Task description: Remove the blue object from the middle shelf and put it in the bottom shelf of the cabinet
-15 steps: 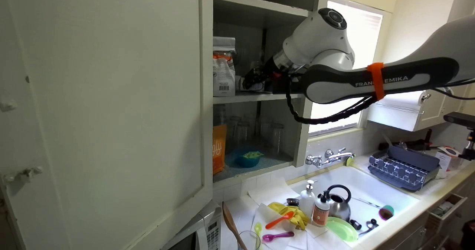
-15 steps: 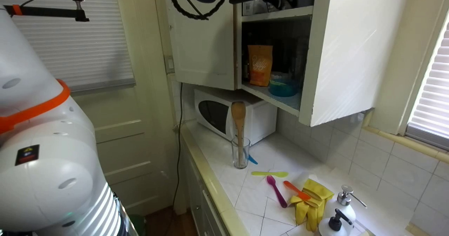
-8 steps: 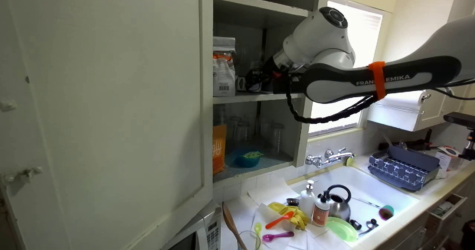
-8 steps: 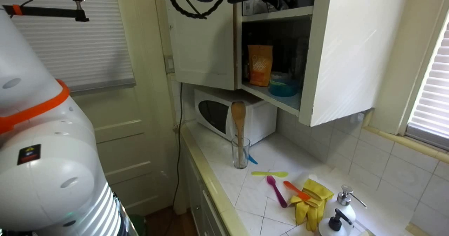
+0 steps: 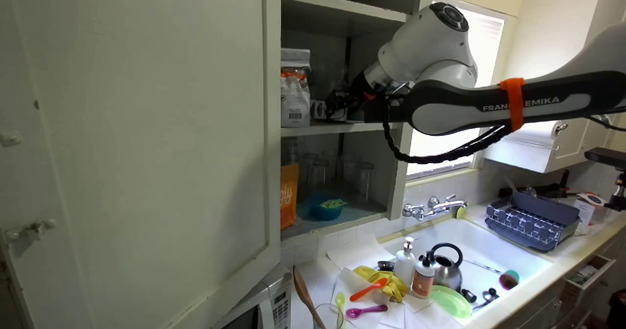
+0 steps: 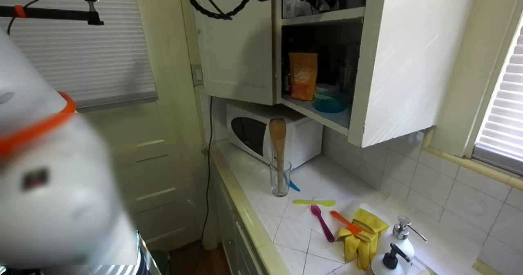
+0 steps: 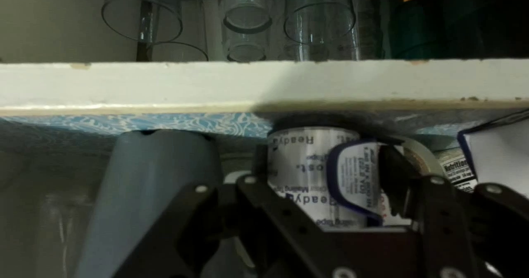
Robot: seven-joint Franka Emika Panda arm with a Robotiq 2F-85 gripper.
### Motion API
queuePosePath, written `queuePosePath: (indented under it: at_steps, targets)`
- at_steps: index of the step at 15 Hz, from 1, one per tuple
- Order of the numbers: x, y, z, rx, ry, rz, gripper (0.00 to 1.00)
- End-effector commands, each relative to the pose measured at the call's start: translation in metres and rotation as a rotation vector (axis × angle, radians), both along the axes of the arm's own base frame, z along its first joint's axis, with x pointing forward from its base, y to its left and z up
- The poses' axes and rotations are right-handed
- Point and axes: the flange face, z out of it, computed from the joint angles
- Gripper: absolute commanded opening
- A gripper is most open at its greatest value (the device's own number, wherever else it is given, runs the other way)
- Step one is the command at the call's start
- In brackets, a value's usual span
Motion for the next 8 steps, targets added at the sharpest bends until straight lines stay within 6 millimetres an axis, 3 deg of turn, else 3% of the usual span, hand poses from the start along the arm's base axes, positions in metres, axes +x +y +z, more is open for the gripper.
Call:
queuePosePath:
  at_steps: [1, 8]
  targets:
    - [-0.026, -0.003, 0.005, 0.016, 0.012, -0.065, 0.45]
    - [-0.056, -0.002, 0.012, 0.035, 0.048, -0.130, 0.42]
